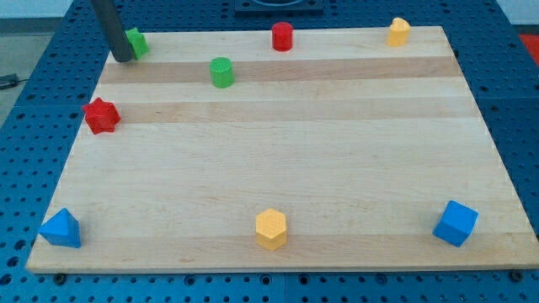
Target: Push the yellow heart to the right side of the green circle
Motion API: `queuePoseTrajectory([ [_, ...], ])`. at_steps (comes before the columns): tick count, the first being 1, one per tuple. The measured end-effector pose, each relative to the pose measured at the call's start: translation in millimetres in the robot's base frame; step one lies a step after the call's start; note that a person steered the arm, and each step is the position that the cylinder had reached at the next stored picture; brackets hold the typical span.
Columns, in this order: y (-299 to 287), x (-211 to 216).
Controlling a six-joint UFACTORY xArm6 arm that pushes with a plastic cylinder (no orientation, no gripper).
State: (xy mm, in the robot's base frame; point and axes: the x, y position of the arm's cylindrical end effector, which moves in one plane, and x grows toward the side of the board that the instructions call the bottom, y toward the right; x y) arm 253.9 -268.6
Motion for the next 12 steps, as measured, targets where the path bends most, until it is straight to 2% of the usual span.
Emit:
queuePoseTrajectory([
  [3,2,0],
  [5,95,9],
  [8,150,9],
  [10,244,17],
  [12,441,29],
])
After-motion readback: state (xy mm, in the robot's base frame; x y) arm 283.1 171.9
